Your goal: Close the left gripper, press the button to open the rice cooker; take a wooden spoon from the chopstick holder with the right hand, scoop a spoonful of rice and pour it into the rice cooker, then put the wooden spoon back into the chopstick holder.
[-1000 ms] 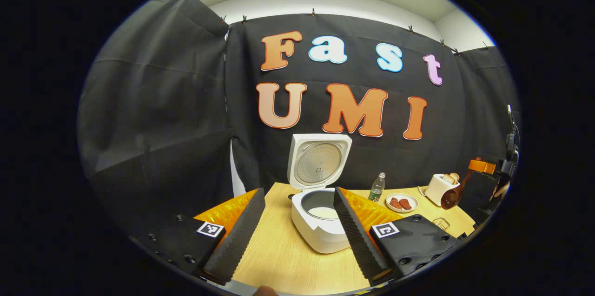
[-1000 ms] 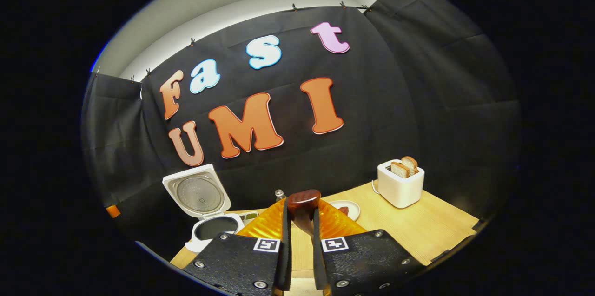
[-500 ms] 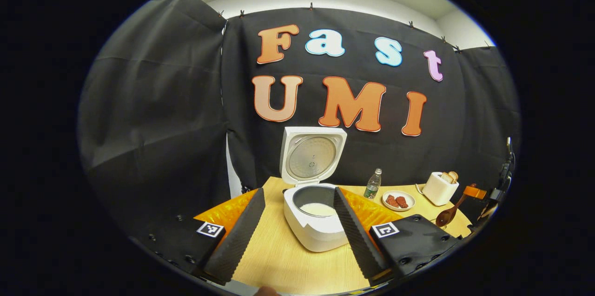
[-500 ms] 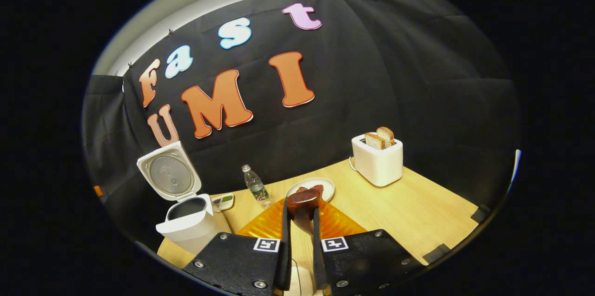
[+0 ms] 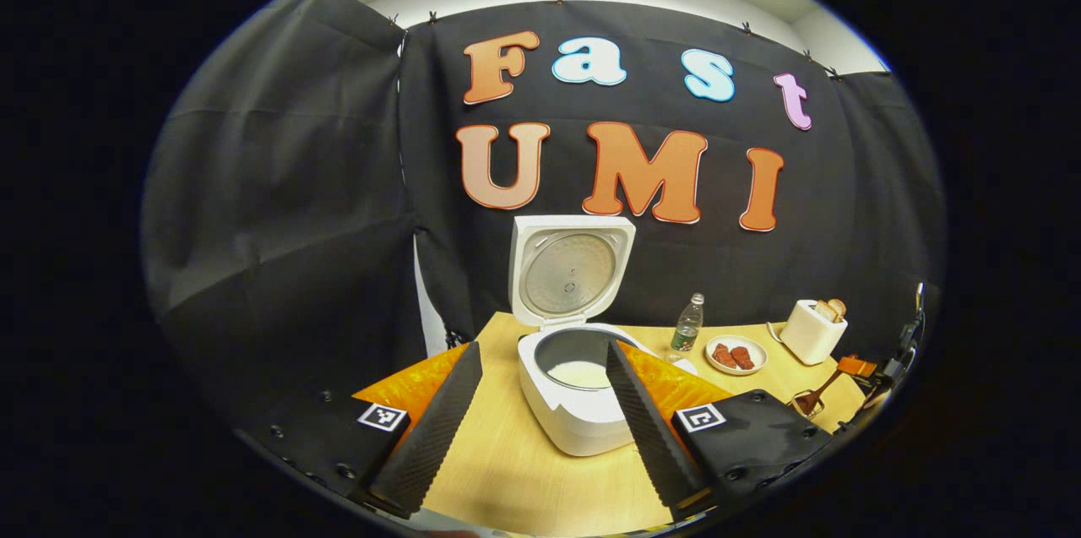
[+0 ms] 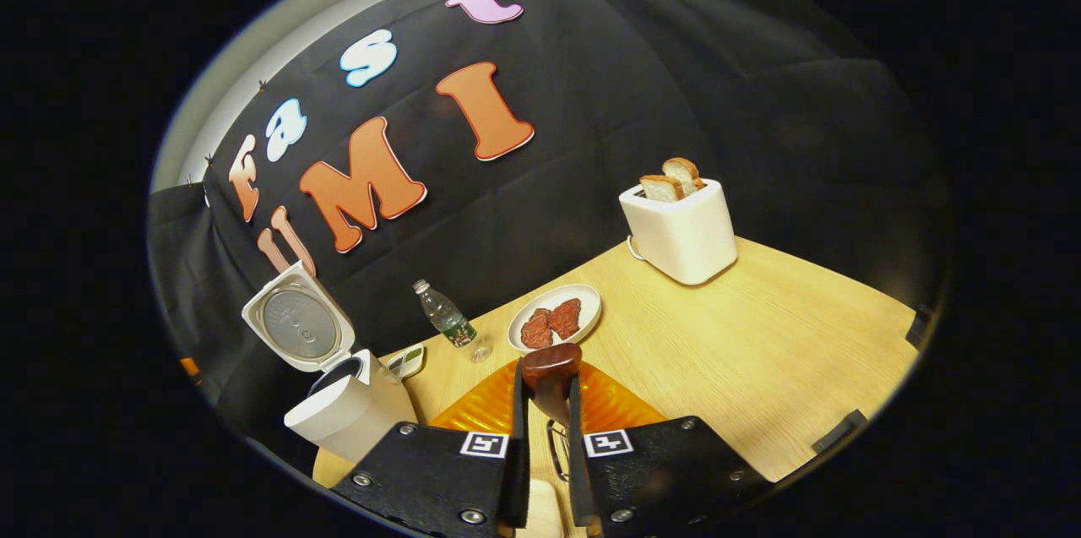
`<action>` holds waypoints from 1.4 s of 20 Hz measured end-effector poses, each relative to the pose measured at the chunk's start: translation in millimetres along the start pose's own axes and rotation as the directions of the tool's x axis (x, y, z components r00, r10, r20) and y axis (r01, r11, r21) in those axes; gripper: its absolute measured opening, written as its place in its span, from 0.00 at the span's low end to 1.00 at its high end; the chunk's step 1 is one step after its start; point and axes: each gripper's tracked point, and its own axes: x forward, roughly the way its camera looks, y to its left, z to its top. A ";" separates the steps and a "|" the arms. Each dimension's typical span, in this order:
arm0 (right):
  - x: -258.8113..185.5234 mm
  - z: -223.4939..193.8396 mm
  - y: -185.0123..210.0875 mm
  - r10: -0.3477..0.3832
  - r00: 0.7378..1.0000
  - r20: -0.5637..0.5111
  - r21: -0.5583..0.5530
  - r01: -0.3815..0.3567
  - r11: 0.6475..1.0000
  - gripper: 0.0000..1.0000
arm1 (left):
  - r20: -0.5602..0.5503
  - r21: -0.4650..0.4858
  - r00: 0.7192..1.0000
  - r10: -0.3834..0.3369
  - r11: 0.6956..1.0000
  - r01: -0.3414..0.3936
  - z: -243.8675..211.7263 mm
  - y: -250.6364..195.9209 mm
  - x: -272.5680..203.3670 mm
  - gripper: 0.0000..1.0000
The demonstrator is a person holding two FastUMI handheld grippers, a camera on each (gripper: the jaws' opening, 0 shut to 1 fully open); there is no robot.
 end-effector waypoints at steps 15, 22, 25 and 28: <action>-9.9 41.3 -46.8 -0.196 0.980 0.022 -0.187 0.197 0.963 0.95 | 0.082 0.047 0.997 -0.001 0.999 -0.003 71.9 -51.7 79.2 1.00; -38.6 77.4 -17.5 -0.192 0.980 0.051 -0.247 0.199 0.948 0.95 | 0.184 0.128 0.983 -0.026 0.992 0.002 176.3 -74.0 173.8 1.00; -51.5 79.7 -3.6 -0.180 0.983 0.037 -0.266 0.183 0.946 0.95 | 0.167 0.112 0.986 -0.019 0.994 0.000 204.0 -75.3 222.5 1.00; -63.5 77.1 4.3 -0.181 0.983 0.032 -0.291 0.182 0.939 0.95 | 0.152 0.071 0.988 0.006 0.997 -0.017 220.7 -67.1 267.1 1.00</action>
